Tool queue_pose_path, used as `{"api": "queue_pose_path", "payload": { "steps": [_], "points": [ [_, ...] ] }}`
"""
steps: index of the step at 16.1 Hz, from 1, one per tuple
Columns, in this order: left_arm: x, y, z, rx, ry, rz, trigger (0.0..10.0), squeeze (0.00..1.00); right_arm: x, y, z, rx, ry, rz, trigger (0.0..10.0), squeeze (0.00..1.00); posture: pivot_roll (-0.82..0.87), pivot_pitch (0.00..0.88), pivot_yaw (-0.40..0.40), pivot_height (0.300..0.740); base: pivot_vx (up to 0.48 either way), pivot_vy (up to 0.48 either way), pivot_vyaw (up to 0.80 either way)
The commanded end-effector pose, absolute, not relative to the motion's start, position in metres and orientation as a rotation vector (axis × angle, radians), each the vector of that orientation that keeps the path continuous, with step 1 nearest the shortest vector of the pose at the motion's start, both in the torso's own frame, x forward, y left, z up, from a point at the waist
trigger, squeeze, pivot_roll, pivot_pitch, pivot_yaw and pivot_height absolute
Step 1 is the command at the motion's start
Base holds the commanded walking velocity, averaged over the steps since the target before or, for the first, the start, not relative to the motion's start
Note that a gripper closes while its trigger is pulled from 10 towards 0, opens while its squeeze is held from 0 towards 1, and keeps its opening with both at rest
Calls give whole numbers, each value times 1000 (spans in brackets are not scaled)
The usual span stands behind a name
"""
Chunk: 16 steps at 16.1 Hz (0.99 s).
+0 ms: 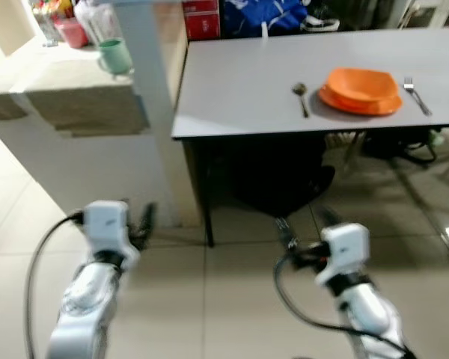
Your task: Setting the table
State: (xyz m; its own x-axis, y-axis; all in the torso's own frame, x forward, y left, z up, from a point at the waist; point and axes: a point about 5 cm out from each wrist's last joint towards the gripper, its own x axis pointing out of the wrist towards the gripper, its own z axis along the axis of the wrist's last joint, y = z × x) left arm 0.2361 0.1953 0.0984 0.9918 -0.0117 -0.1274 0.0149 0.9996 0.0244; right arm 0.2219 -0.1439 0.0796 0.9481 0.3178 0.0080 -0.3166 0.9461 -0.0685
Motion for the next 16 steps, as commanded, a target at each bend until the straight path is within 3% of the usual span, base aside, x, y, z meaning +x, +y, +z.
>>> {"api": "queue_pose_path", "payload": {
  "steps": [1,7,11,16],
  "points": [
    [239,192,102,27,111,-19,10000,0,224,-152,79,-83,-18,309,10000,0,-186,0,101,740,0,480,0],
    [230,207,104,104,91,10,10000,0,224,-150,66,-78,6,323,10000,0,-161,0,95,740,0,480,0],
    [217,214,121,151,1,57,10000,0,227,-148,59,-74,12,345,10000,0,-129,1,88,740,0,0,0],
    [231,225,139,55,-26,126,10000,0,231,-146,56,-72,6,358,10000,0,-117,0,82,740,342,336,0]
  ]
}}
